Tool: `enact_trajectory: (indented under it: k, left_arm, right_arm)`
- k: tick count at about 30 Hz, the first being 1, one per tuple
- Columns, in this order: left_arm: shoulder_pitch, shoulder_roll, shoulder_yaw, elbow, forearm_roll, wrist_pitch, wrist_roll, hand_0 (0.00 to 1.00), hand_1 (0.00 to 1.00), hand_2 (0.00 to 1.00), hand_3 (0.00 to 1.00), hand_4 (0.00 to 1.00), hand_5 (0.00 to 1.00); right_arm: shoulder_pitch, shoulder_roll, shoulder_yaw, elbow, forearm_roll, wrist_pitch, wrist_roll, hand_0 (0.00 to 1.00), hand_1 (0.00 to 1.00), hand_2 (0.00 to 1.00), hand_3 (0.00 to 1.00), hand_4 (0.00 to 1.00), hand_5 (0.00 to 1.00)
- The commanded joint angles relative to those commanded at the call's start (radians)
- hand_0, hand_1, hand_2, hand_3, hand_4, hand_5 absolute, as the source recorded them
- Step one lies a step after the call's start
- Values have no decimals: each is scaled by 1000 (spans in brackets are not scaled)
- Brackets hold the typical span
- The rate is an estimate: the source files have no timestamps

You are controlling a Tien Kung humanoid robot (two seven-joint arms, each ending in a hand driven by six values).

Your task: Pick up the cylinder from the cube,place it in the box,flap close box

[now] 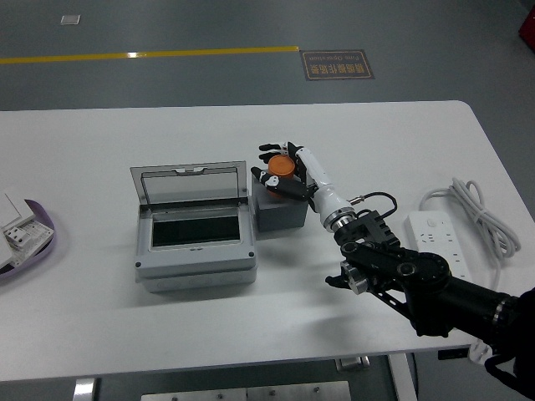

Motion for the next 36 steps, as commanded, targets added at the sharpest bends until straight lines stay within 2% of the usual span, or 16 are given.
enact_trajectory:
  k: [4,5,10,11,16,17,19,22,23,25,28,29,34,36]
  left_arm:
    - [-1,-1,1,0,-1,0,0,518,558,556,597,712,111]
    - [-1,-2,1,0,-2,0,-1,518,558,556,597,712,112]
    - [-3,-2,0,0,0,0,-1,518,558,556,597,712,112]
    - [-3,-2,0,0,0,0,-1,517,558,556,596,712,112]
    - [-3,-3,0,0,0,0,-1,517,558,556,596,712,112]
    - [-3,-3,0,0,0,0,-1,517,558,556,596,712,111]
    - [-3,-3,1,0,-2,1,-2,517,558,556,596,712,111]
    - [-2,-4,-1,1,-2,1,-1,517,558,556,596,712,111]
    - [-1,-4,-1,1,-2,1,-1,517,557,556,596,713,110]
    - [1,-5,-3,1,0,1,1,517,557,556,596,713,110]
    - [4,-7,-8,3,3,1,3,517,557,556,596,713,110]
    - [5,-7,-9,3,3,1,4,517,557,556,597,715,111]
    - [7,-9,-15,5,5,1,7,517,557,556,597,715,111]
    - [8,-10,-18,5,8,0,9,517,557,556,597,716,113]
  right_arm:
    - [-2,0,3,5,-5,-9,-3,676,662,622,642,524,6]
    - [-2,1,3,6,-7,-11,-4,737,642,583,613,120,2]
    - [-4,2,-4,10,-11,-16,-8,737,642,583,613,120,2]
    - [-4,3,-5,10,-11,-16,-9,644,605,549,576,2,2]
    - [-6,5,-11,19,-15,-20,-19,644,605,549,576,2,2]
    - [-7,5,-10,21,-17,-23,-23,581,590,534,561,2,2]
    - [-8,4,-8,28,-20,-29,-27,581,590,534,561,2,2]
    - [-15,3,7,47,-25,-54,-20,581,590,534,561,2,2]
    - [-17,1,14,53,-27,-62,-15,526,563,519,531,2,2]
    - [-22,-4,41,76,-42,-81,-6,526,563,519,531,2,2]
    - [-34,-21,93,127,-86,-117,-4,526,563,519,531,2,2]
    - [-38,-27,109,145,-103,-129,-7,432,477,458,438,2,2]
    - [-73,-60,175,258,-207,-198,-39,432,477,458,438,2,2]
    - [-79,-62,173,304,-246,-202,-50,413,447,443,404,2,2]
